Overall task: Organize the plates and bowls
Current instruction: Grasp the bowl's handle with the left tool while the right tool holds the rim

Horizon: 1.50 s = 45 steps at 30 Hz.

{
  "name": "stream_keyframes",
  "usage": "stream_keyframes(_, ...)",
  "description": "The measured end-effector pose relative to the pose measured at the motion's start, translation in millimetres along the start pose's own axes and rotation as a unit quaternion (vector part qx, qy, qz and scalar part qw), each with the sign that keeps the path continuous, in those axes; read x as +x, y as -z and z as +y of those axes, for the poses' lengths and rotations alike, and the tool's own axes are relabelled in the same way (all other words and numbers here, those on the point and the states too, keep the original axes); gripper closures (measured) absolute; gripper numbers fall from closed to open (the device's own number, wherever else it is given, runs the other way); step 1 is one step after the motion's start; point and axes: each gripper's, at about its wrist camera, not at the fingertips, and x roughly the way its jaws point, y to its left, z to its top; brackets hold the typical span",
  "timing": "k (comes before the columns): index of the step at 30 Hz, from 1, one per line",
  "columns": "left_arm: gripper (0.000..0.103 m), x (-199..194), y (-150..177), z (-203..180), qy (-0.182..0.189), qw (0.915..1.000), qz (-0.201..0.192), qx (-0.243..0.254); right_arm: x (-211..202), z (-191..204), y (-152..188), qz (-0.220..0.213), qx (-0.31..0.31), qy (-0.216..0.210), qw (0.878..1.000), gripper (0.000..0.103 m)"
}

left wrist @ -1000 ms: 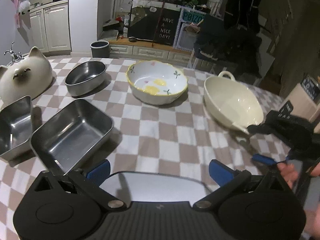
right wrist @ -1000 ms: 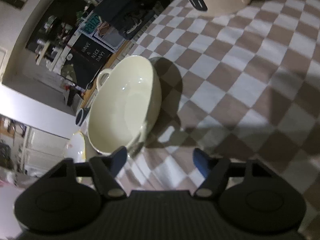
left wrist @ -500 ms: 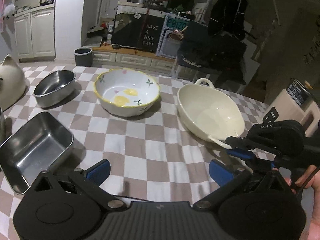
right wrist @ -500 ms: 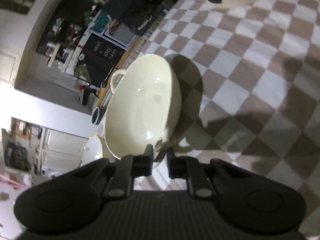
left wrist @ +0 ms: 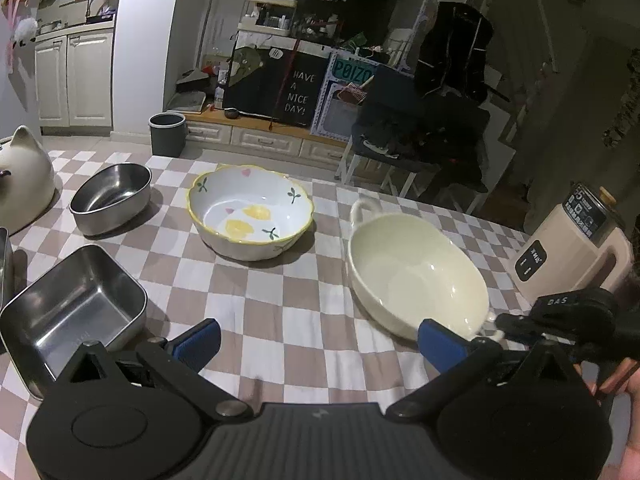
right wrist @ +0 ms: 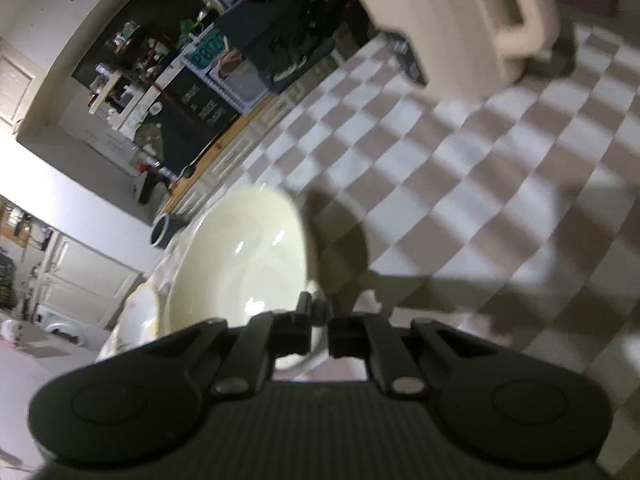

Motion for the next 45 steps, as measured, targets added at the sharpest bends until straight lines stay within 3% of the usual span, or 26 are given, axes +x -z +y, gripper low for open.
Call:
stream_keyframes(2,0.000,2,-2,-1,0.002,1.0000,0.000,0.000,-2,-5,-5,-0.013,-0.001,0.007,1.000,0.094)
stream_keyframes(5,0.000,8,-7,-4,0.008,1.0000,-0.005,-0.002,-1,-13,-8,0.004,0.019,-0.007,1.000,0.093)
stream_keyframes(8,0.000,18,-13,-9,0.020,0.9997,-0.010,-0.002,0,-15,-4,0.026,0.035,-0.021,0.999,0.081)
stream_keyframes(10,0.000,27,-21,-14,0.032,0.9994,-0.007,-0.005,4,-8,3,0.045,0.034,-0.024,0.998,0.063)
stream_keyframes(11,0.000,32,-26,-17,0.037,0.9993,-0.006,-0.006,8,-3,5,0.051,0.033,-0.023,0.998,0.062)
stream_keyframes(13,0.000,41,-34,-22,0.036,0.9993,-0.010,-0.006,14,3,10,0.056,0.023,-0.019,0.998,0.064)
stream_keyframes(15,0.000,51,-41,-26,0.036,0.9992,-0.013,-0.013,17,3,11,0.050,0.021,-0.011,0.998,0.080)
stream_keyframes(16,0.000,56,-44,-27,0.039,0.9990,-0.011,-0.018,18,1,9,0.055,0.033,-0.015,0.998,0.082)
stream_keyframes(19,0.000,71,-54,-26,0.043,0.9986,-0.003,-0.032,17,-11,-1,0.058,0.057,-0.022,0.996,0.085)
stream_keyframes(24,0.000,94,-66,-20,0.038,0.9984,0.018,-0.036,15,-23,-22,0.010,0.048,0.002,0.999,0.088)
stream_keyframes(30,0.001,120,-72,-16,0.041,0.9968,0.065,-0.023,22,-24,-36,-0.003,0.003,-0.003,1.000,0.087)
stream_keyframes(32,0.007,131,-73,-18,0.036,0.9953,0.089,-0.013,24,-22,-38,0.003,-0.012,-0.006,1.000,0.085)
stream_keyframes(34,0.022,138,-71,-20,0.045,0.9937,0.103,-0.007,26,-19,-39,0.006,-0.031,-0.007,0.999,0.083)
stream_keyframes(40,0.049,153,-69,-26,0.066,0.9891,0.132,0.005,26,-19,-43,0.006,-0.076,-0.006,0.997,0.078)
stream_keyframes(45,0.057,163,-71,-32,0.073,0.9869,0.144,0.008,35,-6,-43,0.016,-0.129,0.002,0.991,0.070)
